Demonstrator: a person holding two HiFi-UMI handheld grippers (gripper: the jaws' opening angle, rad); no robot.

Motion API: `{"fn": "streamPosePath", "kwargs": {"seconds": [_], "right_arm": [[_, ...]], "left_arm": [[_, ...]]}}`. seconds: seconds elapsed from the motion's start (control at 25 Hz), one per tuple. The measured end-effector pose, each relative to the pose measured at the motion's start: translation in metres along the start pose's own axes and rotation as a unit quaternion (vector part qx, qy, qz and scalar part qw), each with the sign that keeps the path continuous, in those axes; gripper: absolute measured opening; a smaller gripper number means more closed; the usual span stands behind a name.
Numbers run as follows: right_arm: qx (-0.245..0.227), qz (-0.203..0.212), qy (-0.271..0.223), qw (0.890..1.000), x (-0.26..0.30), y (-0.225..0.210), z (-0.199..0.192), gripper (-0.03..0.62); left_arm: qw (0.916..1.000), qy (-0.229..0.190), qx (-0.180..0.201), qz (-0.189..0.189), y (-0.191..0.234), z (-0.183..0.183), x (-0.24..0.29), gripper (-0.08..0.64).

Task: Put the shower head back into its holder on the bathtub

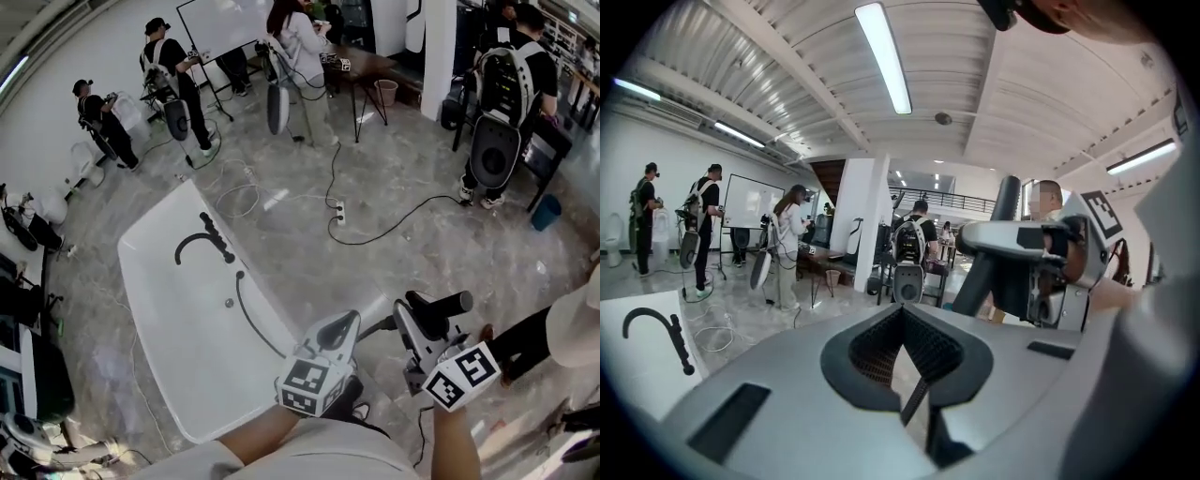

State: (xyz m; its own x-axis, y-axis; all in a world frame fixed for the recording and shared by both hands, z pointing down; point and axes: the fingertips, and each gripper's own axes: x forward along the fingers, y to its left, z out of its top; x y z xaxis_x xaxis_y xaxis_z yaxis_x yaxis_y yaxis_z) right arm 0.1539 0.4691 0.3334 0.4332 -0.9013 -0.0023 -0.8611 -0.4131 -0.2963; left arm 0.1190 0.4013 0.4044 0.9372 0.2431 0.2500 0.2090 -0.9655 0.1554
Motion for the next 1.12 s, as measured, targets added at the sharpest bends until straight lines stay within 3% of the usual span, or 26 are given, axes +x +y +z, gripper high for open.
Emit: {"fn": "streamPosePath", "kwargs": {"seconds": [0.4,0.64,0.88,1.12], "right_arm": [[-0.011,0.085,0.035,0.996,0.144,-0.027,0.026,0.109],[-0.008,0.139,0.050,0.989,0.209,-0.028,0.024,0.109],[0.003,0.200,0.064,0.978,0.270,-0.017,0.021,0.109],[0.024,0.267,0.091,0.959,0.339,-0.029,0.024,0.109]], "left_arm": [[0.9963,-0.030,-0.030,0.074,0.116,0.046,0.057,0.005],[0.9903,-0.034,-0.041,0.128,0.173,0.054,0.061,0.005],[0.9788,-0.033,-0.060,0.193,0.224,0.049,0.047,0.005],[0.9605,-0.034,-0.085,0.263,0.275,0.059,0.065,0.005]]}}
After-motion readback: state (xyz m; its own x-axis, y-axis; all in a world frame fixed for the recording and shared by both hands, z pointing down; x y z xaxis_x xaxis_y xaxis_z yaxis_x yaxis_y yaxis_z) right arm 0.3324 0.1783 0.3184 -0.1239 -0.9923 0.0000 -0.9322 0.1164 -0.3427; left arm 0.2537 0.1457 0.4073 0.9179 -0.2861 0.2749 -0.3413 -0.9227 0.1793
